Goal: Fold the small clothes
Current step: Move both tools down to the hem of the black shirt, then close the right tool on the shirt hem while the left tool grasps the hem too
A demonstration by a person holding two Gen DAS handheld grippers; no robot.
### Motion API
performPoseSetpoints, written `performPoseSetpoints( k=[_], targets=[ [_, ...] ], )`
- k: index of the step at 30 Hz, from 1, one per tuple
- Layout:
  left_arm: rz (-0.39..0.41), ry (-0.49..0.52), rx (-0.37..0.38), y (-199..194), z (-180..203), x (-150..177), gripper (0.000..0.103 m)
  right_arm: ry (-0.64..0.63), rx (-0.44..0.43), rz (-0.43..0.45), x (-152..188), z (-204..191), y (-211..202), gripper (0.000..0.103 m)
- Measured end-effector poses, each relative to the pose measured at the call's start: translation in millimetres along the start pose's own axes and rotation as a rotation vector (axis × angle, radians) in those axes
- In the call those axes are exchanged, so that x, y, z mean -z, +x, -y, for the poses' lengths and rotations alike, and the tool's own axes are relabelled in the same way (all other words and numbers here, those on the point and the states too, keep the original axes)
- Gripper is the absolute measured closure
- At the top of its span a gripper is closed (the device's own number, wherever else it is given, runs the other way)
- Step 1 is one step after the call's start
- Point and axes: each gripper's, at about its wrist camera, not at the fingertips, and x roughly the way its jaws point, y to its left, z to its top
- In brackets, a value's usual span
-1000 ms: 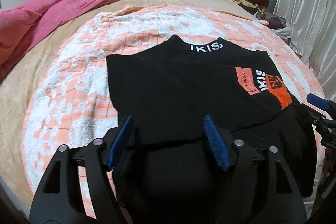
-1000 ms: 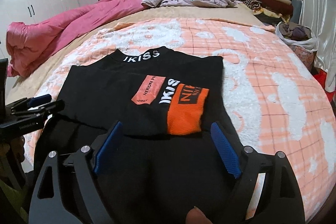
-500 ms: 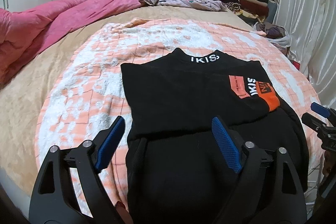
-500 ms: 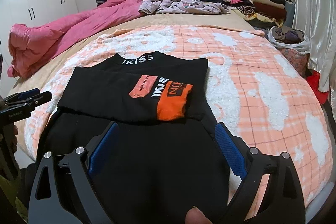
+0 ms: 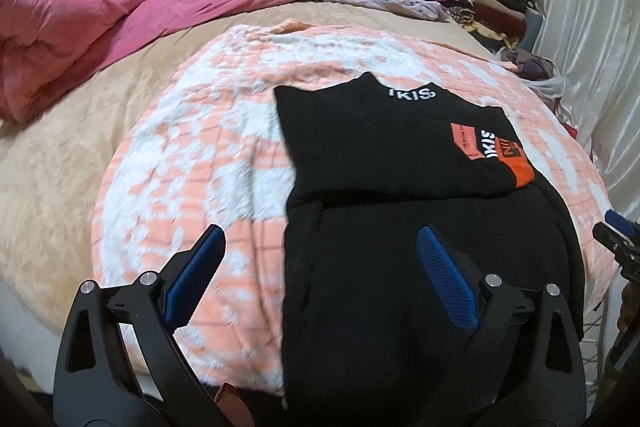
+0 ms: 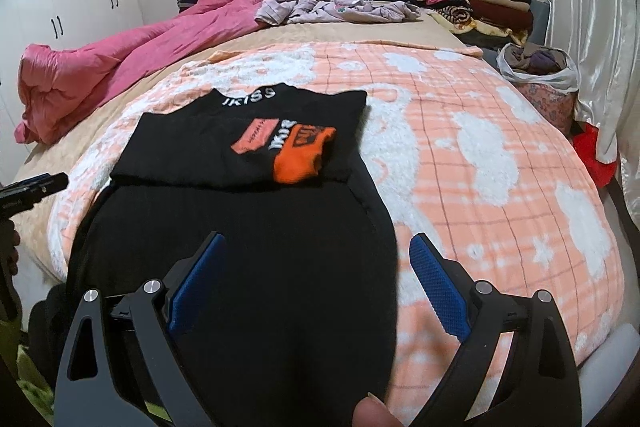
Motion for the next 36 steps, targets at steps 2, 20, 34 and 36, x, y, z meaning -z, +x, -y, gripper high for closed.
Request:
performPoseSetpoints(
  k=[2,20,34,36],
  targets=[
    [-0.004,-0.008,-0.008,-4,-6,5,0.013,0.003,-0.001,-0.010,9,3,-3,0.011],
    [-0.183,-0.059,0.024,0,-38,84,0.013,-0.010,-0.008,-0.132,69,18,-9,0.011],
    [-0.230,-0.050,0.043,1,-34,104,0.014,0.066,-0.077,-0.245,115,30,-5,0.025],
    [-0.240,-0.051,0.041,1,-35,107,0.014,0.075,-0.086,-0.255,118,31,-1,0.033]
  ],
)
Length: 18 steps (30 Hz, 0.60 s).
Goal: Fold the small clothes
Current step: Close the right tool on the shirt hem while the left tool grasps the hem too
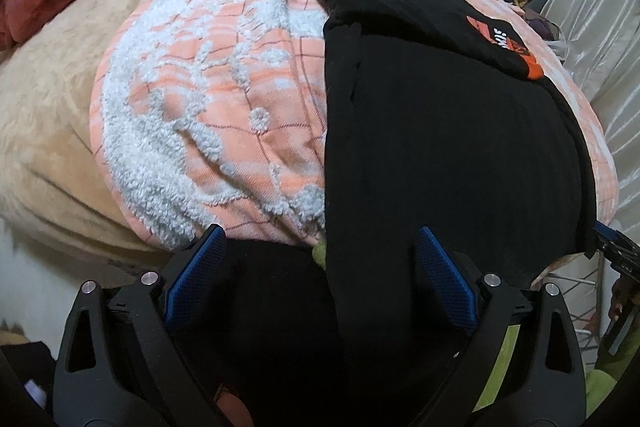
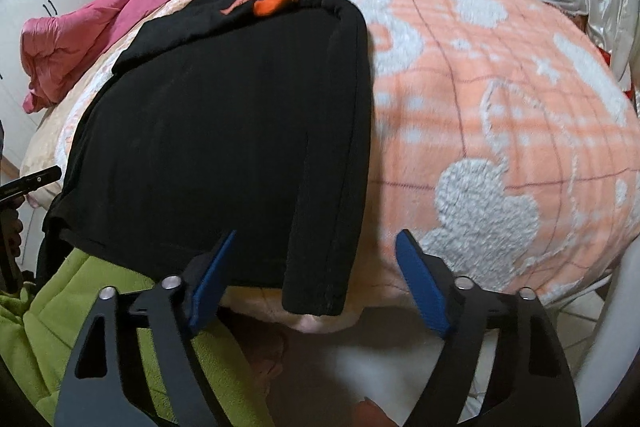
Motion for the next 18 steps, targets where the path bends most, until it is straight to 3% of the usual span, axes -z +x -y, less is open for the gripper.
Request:
performPoseSetpoints(
  k=[2,3,7,12,18],
  targets=[
    [-0.013,-0.003,0.001,1,-1,2,0.014,0.016,-0.020,-0.010,0,3,4,0.047],
    [-0.019,-0.005,0.003,2,-2,3,0.014,0.020,-0.027,-0.013,0,4,5,0.062],
    [-0.029,-0.032,0.015,2,-8,5,0.014,0.031,-0.048,-0.007,0,10,0,0.090],
    [-0.051,-0.021,0.050,5,-4,7,0.014,0.057,-0.100,0.071,-8,24,-30,0.092],
    [-0.113,-0.014,0.133,16,6,10,0.026,0.127,-0.200,0.181,-21,42,-65,0.094]
  ],
)
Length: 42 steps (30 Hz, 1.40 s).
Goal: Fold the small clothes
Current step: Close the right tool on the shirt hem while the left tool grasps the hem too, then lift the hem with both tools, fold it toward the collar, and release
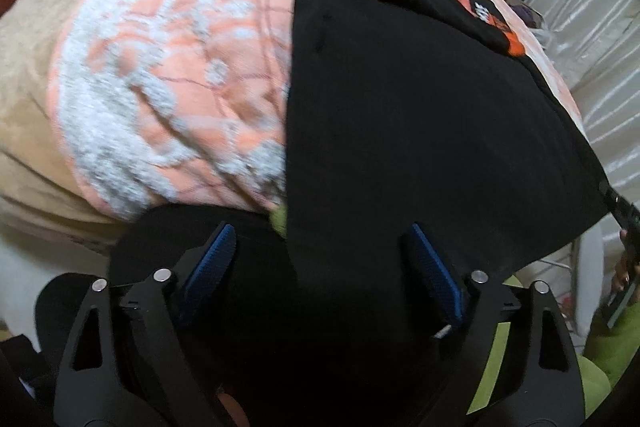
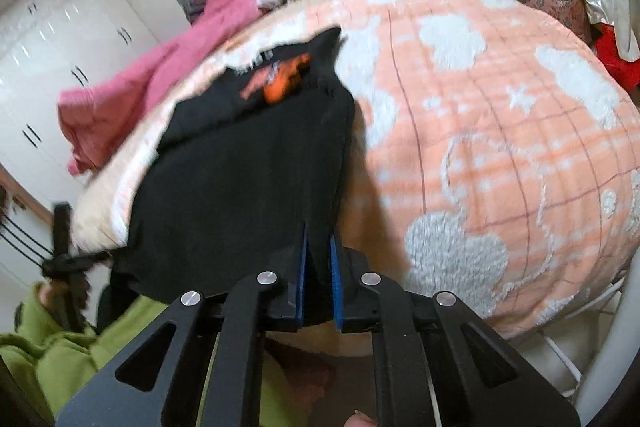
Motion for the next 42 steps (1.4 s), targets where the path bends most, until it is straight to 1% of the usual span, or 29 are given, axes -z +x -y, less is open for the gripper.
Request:
performPoseSetpoints(
  k=[2,3,4,5,7,9,11,12,14,15,16,21,26,30,36,38,42],
  targets=[
    [-0.010,0.008,-0.003,4,3,1,0.027,-0.004,-0.003,0.019,-4,-1,-4,0.094],
    [-0.012,0.014,-0.009,4,5,1,0.029,-0.007,-0.003,0.024,-6,-2,-4,0.094],
    [-0.014,0.015,-0.002,5,7,2,0.044,-0.006,-0.007,0.030,-8,-3,-5,0.094],
    [-0.027,0.008,0.015,7,7,3,0.057,-0.001,-0.013,0.033,-9,-3,-4,0.094],
    [-0.031,0.010,0.004,9,10,3,0.058,0.009,-0.024,0.041,-10,-3,-6,0.094],
    [-0.024,0.011,-0.002,8,11,2,0.068,0.010,-0.027,0.045,-12,-4,-6,0.094],
    [-0.016,0.003,-0.005,6,10,1,0.081,0.009,-0.029,0.054,-16,-4,-5,0.094],
    [-0.012,0.001,-0.004,5,10,0,0.083,0.011,-0.031,0.059,-17,-4,-5,0.094],
    [0.003,-0.005,0.006,1,9,-1,0.094,0.013,-0.033,0.070,-19,-4,-5,0.094],
    [0.013,-0.008,0.016,-4,7,0,0.096,0.013,-0.031,0.073,-20,-4,-5,0.094],
    [0.027,-0.012,0.034,-9,7,-1,0.097,0.012,-0.030,0.077,-22,-5,-5,0.094],
    [0.114,-0.004,0.074,-38,15,-8,0.098,0.001,-0.044,0.105,-29,-11,-9,0.094],
    [0.198,-0.013,0.105,-63,21,-25,0.098,-0.005,-0.070,0.165,-47,-18,-14,0.094],
    [0.257,-0.040,0.115,-73,21,-50,0.098,-0.008,-0.087,0.209,-67,-20,-16,0.094],
    [0.329,-0.077,0.120,-83,12,-85,0.098,-0.005,-0.096,0.268,-108,-22,-10,0.094],
    [0.341,-0.092,0.138,-84,9,-96,0.098,-0.004,-0.093,0.273,-119,-23,-6,0.094],
    [0.369,-0.114,0.148,-85,7,-118,0.098,-0.015,-0.079,0.279,-147,-27,5,0.094]
  ],
)
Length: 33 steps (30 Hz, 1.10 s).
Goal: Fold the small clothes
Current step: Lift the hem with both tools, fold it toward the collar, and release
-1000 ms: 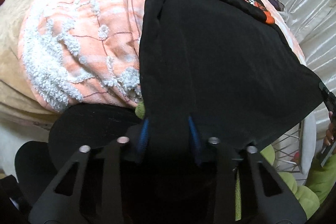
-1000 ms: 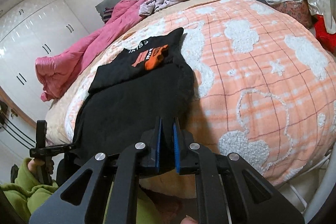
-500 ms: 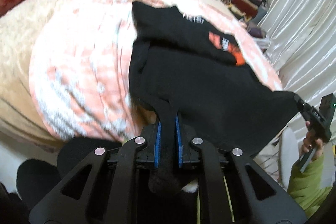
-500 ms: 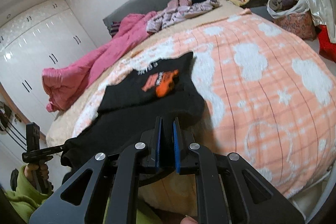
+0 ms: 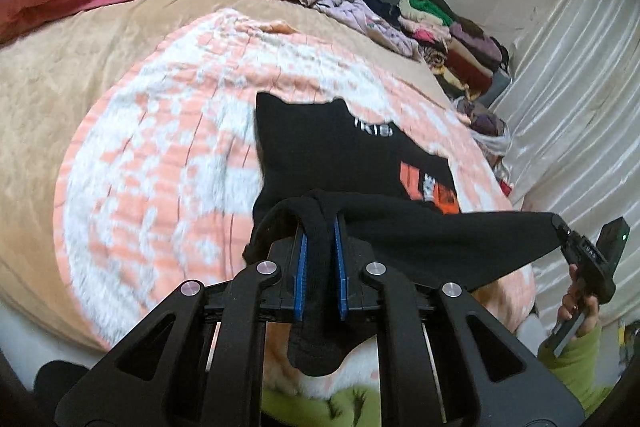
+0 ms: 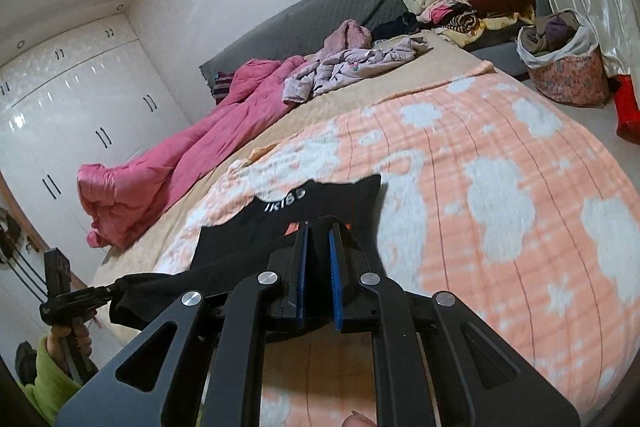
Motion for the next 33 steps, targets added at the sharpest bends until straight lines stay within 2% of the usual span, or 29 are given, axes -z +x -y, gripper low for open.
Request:
performPoseSetpoints(
  k=[7,14,24,27,30,32,33],
  targets=[
    [0.014,-0.041,-0.007,26,-6,-33,0.098,-0.022,0.031,-0.001,-32,-1,40,0.094],
    [0.009,-0.078,-0.034,57,-14,-64,0.098,-0.039,0.080,-0.040,-53,1,88,0.094],
    [-0.044,-0.090,-0.089,97,-28,-75,0.098,0.002,0.122,-0.115,-57,15,142,0.094],
    [-0.085,-0.102,-0.108,114,-35,-79,0.096,0.017,0.156,-0.157,-58,23,164,0.094],
    [-0.107,-0.144,-0.098,125,-43,-84,0.094,0.016,0.211,-0.189,-56,27,180,0.091],
    [-0.102,-0.148,-0.100,126,-44,-87,0.091,0.021,0.234,-0.194,-54,30,188,0.079],
    [-0.098,-0.145,-0.102,125,-43,-87,0.090,0.019,0.241,-0.192,-54,31,189,0.064]
  ],
)
